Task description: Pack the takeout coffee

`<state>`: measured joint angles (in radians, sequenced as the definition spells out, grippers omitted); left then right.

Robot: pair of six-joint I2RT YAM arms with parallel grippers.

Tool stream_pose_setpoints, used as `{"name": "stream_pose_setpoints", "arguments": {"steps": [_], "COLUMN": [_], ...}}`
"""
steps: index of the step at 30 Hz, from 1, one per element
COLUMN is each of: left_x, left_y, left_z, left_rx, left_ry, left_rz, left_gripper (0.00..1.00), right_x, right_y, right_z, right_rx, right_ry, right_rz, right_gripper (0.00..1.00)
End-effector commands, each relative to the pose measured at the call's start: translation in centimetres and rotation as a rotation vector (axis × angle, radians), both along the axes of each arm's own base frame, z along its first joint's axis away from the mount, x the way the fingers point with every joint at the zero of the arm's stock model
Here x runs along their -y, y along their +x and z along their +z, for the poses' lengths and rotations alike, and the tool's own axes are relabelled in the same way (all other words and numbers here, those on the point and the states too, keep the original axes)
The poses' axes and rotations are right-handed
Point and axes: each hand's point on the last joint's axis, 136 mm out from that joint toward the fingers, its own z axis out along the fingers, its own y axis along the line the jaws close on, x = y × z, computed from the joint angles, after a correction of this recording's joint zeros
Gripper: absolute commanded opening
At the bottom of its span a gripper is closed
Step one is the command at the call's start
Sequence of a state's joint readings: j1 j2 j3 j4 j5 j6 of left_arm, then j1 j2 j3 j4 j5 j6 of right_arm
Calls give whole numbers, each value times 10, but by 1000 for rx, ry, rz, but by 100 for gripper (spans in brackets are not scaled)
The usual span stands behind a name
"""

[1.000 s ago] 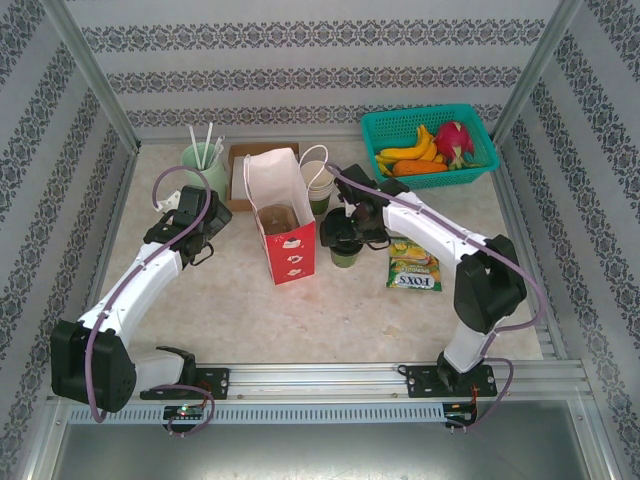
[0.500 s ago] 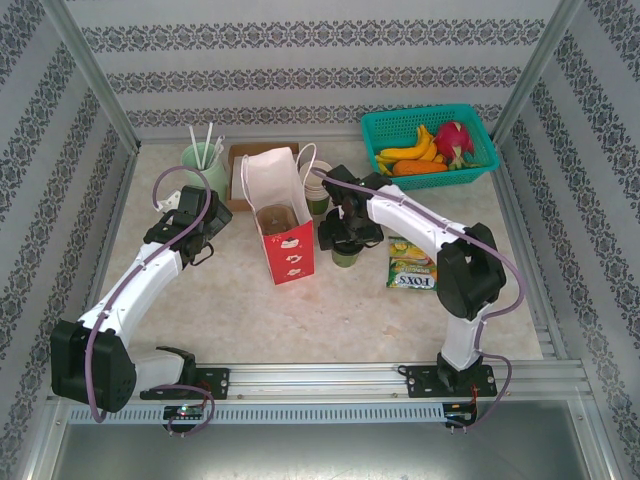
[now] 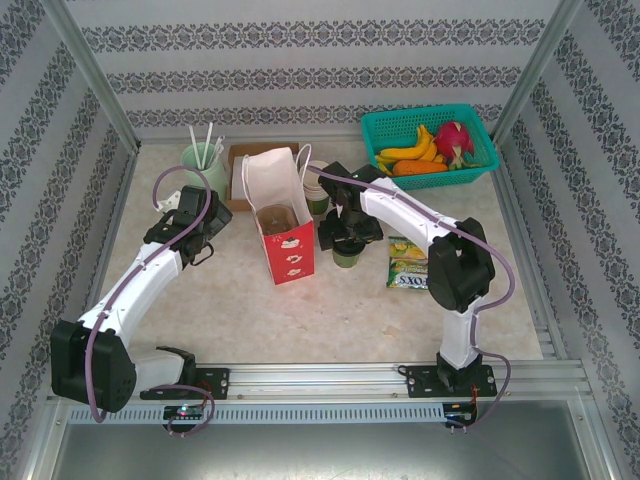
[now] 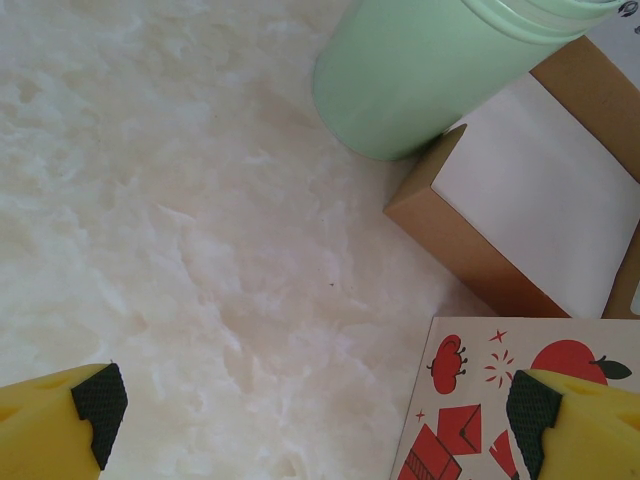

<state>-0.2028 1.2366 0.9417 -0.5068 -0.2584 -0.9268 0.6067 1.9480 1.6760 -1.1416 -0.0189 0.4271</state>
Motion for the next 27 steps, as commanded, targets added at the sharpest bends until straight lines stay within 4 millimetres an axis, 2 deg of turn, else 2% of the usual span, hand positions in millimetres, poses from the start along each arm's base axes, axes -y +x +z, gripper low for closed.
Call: {"name": "stream_pose_setpoints", "arguments": {"steps": [1, 9, 12, 16, 20, 23, 27], "left_x": [0, 3, 8, 6, 14, 24, 34], "left_y": [6, 9, 17, 30, 57, 77, 100], "left_z": [9, 11, 20, 41, 71, 96, 122], "left_rx": [27, 40, 75, 133, 219, 247, 259], "left_ry": [8, -3, -29, -14, -28, 30, 135], "left_rz": [-8, -20, -64, -113, -251, -388, -534], "left_gripper": [99, 99, 99, 99, 99, 99, 100], "right_x": [2, 7, 13, 23, 39, 53, 66], "right_y": [-4, -5, -6, -11, -21, -28, -36], "right_z": [1, 6, 12, 21, 31, 38, 49], "right_rx": [-31, -27, -5, 23, 50, 88, 119], "right_ry": [-26, -22, -17, -2, -10, -32, -19], "right_rz": [20, 16, 11, -7, -28, -48, -77], "right_gripper": [94, 82, 76, 66, 68, 69, 64]}}
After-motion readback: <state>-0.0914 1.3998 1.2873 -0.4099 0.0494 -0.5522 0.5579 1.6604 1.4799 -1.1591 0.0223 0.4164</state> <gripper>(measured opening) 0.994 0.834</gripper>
